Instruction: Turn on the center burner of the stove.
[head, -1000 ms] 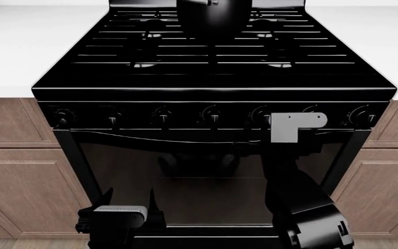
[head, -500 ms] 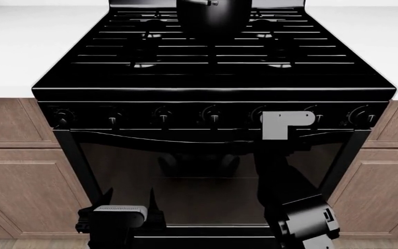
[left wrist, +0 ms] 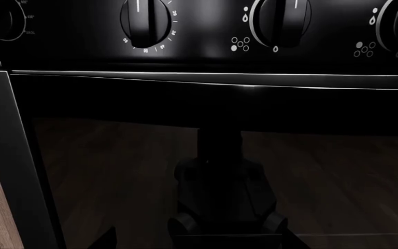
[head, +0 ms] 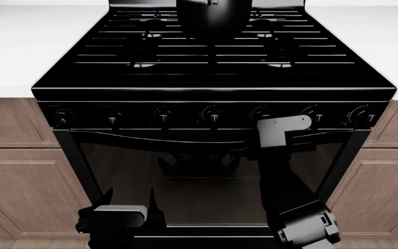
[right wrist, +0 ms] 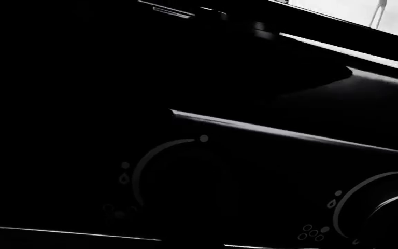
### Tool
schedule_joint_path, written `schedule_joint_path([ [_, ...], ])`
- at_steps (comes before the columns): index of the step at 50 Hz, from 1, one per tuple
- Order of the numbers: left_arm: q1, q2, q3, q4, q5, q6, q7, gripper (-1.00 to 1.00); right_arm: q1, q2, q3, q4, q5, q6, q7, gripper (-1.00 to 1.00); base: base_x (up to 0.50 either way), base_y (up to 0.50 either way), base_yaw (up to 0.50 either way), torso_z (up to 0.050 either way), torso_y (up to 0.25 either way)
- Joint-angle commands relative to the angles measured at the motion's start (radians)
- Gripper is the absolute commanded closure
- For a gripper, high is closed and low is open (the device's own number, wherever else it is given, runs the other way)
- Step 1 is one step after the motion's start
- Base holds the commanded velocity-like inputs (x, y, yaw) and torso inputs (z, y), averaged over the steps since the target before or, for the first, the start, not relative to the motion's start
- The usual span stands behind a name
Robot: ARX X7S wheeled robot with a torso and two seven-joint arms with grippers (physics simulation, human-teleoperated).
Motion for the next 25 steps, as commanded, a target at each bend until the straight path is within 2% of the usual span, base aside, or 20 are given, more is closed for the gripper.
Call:
schedule_joint_path([
  [1, -0.001, -0.004, 0.005, -0.001, -0.004, 0.001, -0.004, -1.0, 0.011, 0.034, -0.109, -0.037, -0.135, -0.108, -0.001, 1.0, 0.0, 0.0, 0.0, 0.0, 0.0],
  [10, -0.002, -0.007, 0.009, -0.001, -0.007, 0.003, -0.008, -1.0, 0.019, 0.06, -0.165, -0.012, -0.205, -0.183, 0.015, 1.0, 0.0, 0.0, 0.0, 0.0, 0.002],
  [25, -0.003, -0.011, 0.015, -0.002, -0.012, 0.005, -0.013, -1.0, 0.055, 0.128, -0.34, 0.034, -0.479, -0.266, 0.117, 1.0, 0.0, 0.0, 0.01, 0.0, 0.001],
])
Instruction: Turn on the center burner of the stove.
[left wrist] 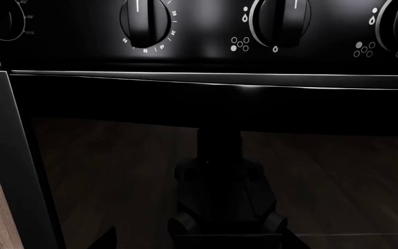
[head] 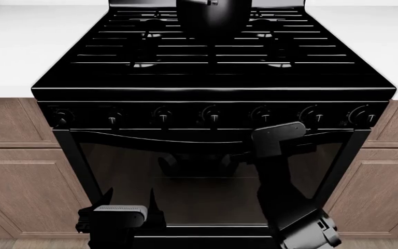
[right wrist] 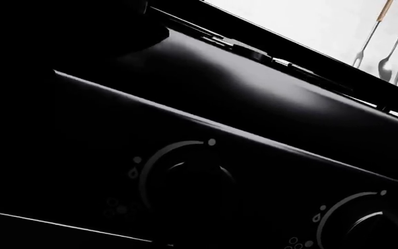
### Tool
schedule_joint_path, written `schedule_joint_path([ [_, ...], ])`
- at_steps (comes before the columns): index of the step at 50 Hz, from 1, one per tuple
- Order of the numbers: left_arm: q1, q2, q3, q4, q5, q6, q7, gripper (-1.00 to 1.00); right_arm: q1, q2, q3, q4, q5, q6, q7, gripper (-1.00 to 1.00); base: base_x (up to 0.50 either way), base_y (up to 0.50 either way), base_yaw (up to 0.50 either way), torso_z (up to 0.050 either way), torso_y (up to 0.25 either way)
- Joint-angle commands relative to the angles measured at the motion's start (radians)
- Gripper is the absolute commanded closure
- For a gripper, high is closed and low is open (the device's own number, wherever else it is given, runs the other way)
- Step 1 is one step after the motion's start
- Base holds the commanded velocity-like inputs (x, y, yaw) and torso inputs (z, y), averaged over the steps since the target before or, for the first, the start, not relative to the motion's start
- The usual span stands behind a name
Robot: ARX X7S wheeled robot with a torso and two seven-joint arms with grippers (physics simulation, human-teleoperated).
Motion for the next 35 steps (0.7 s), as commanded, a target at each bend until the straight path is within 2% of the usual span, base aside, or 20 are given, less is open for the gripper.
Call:
schedule_joint_path([
  [1, -0.001, -0.003, 0.005, -0.001, -0.004, 0.002, -0.004, -1.0, 0.055, 0.029, -0.143, -0.03, -0.529, -0.077, -0.01, 1.0, 0.01, 0.0, 0.01, 0.0, 0.0],
  [15, -0.002, -0.008, 0.01, -0.001, -0.008, 0.003, -0.009, -1.0, 0.119, 0.066, -0.29, 0.001, -0.77, -0.109, 0.064, 1.0, 0.0, 0.0, 0.01, 0.0, 0.004],
  [26, -0.003, -0.011, 0.014, -0.002, -0.012, 0.005, -0.012, -1.0, 0.152, 0.084, -0.337, 0.012, -0.848, -0.126, 0.086, 1.0, 0.01, 0.0, 0.01, 0.0, 0.003],
  [35, -0.004, -0.013, 0.018, -0.002, -0.014, 0.006, -0.015, -1.0, 0.202, 0.11, -0.417, 0.021, -0.993, -0.15, 0.128, 1.0, 0.01, 0.0, 0.01, 0.0, 0.002],
])
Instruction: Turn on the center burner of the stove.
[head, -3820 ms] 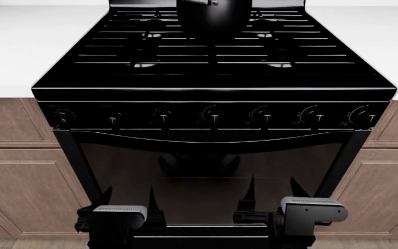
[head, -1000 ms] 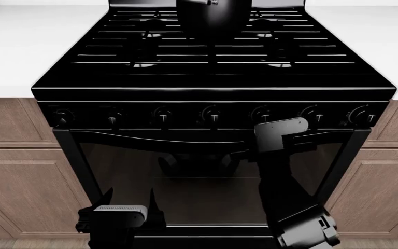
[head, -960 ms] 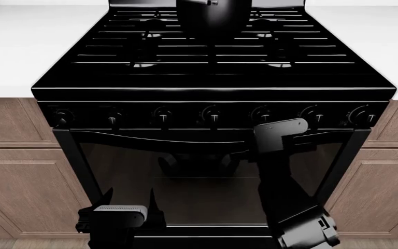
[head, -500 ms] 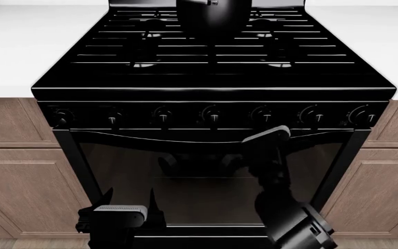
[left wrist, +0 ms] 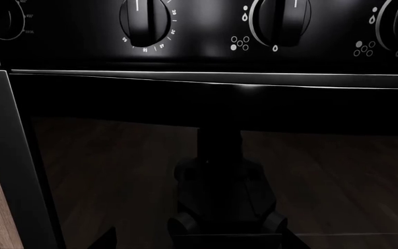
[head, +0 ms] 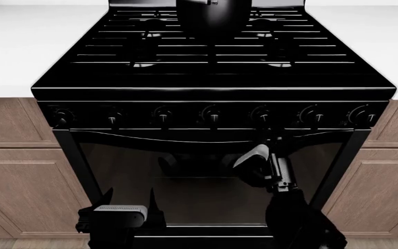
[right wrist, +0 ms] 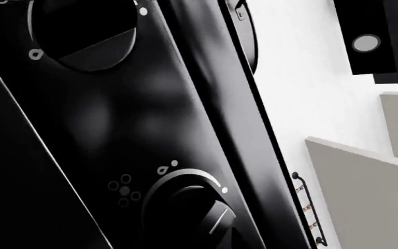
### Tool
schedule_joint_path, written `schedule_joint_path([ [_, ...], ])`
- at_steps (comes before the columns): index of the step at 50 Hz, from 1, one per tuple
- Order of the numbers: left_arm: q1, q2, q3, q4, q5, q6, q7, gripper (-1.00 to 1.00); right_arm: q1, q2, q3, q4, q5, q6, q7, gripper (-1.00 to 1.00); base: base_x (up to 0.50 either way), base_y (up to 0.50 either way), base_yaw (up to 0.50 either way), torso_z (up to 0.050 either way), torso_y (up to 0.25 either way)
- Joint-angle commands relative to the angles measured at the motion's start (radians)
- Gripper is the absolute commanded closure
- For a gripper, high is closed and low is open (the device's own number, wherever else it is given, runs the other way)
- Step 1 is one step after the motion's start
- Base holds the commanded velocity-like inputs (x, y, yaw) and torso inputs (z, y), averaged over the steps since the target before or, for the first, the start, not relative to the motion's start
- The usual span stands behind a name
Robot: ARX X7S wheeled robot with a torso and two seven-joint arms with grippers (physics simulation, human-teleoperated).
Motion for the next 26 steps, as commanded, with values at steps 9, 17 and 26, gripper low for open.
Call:
schedule_joint_path([
  [9, -0.002, -0.005, 0.007, -0.001, -0.005, 0.003, -0.006, -1.0, 0.192, 0.023, -0.192, -0.199, -0.54, -0.014, -0.014, 1.0, 0.01, 0.0, 0.01, 0.0, 0.002],
  [17, -0.002, -0.007, 0.01, -0.001, -0.008, 0.004, -0.009, -1.0, 0.218, 0.051, -0.24, -0.245, -0.641, -0.003, -0.042, 1.0, 0.01, 0.01, 0.02, 0.0, 0.001],
  [26, -0.003, -0.01, 0.013, -0.001, -0.01, 0.004, -0.011, -1.0, 0.24, 0.064, -0.273, -0.264, -0.72, 0.006, -0.052, 1.0, 0.01, 0.01, 0.02, 0.0, 0.0],
])
